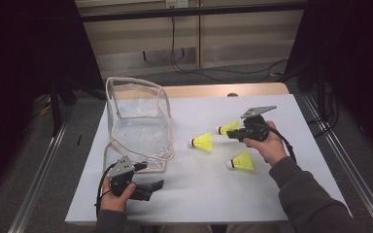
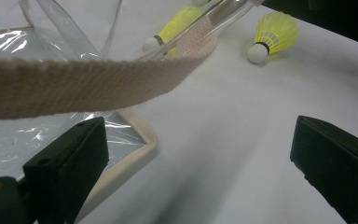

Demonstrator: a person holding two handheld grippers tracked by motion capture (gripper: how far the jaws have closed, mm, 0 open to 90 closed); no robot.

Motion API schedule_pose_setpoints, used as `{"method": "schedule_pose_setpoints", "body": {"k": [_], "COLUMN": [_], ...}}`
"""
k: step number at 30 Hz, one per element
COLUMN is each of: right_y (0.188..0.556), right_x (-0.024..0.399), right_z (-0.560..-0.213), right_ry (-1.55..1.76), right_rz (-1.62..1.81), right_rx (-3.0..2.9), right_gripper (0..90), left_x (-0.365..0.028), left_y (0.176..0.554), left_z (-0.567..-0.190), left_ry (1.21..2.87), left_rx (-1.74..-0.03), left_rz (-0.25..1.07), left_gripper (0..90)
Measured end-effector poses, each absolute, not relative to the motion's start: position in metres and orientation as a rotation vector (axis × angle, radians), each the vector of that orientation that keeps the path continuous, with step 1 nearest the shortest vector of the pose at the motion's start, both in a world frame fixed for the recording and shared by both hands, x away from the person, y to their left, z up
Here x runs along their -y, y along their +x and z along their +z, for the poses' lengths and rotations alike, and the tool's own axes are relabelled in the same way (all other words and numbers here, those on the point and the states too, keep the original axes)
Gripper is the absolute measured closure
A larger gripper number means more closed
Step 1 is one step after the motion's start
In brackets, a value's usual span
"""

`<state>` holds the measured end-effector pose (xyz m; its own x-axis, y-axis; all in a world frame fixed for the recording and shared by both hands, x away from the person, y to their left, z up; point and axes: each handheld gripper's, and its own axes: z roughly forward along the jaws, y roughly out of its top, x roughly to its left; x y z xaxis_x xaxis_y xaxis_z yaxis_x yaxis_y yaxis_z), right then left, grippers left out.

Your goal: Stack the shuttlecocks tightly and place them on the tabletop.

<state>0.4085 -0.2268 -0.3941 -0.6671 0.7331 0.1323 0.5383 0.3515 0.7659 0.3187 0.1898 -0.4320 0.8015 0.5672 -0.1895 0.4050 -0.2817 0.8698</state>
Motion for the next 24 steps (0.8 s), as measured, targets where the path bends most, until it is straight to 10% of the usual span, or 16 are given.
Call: {"method": "schedule_pose_setpoints", "body": {"k": [24], "right_y": [0.408], "right_x": [0.215], "right_z": [-0.398], "right_ry": [1.123], "right_rz": [1.199], "right_rx": [-2.434], "right_gripper": [88.9], "left_x": [-0.19], "left_y": [0.319], "left_z": [-0.432], "left_ry": [1.92], "left_rx": [-0.732], "left_rz": [0.185], "left_gripper": [4.3]}}
